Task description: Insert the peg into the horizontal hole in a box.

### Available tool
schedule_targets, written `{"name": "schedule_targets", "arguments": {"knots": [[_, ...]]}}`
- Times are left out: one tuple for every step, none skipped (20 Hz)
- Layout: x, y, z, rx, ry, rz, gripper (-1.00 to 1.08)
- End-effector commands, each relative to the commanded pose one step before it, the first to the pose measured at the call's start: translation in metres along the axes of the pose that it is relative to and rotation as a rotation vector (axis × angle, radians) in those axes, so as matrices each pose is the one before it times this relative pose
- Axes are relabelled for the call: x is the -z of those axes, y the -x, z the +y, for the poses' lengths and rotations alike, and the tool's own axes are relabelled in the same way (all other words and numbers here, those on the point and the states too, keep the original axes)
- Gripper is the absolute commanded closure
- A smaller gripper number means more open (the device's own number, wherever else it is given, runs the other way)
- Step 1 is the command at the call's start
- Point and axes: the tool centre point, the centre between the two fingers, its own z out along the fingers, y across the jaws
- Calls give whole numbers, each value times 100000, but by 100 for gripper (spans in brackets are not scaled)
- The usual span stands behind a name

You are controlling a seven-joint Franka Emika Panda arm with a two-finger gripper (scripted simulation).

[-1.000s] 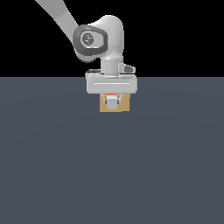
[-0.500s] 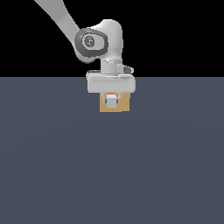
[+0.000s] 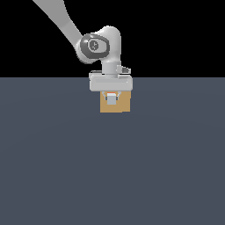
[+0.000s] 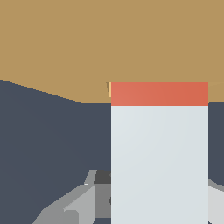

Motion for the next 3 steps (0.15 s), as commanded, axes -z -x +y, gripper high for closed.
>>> {"name": "schedule_targets", "arguments": {"knots": [[157,-955,150,265,450,388,108],[1,14,39,0,0,0,108],[1,34,19,0,0,0,108]]}}
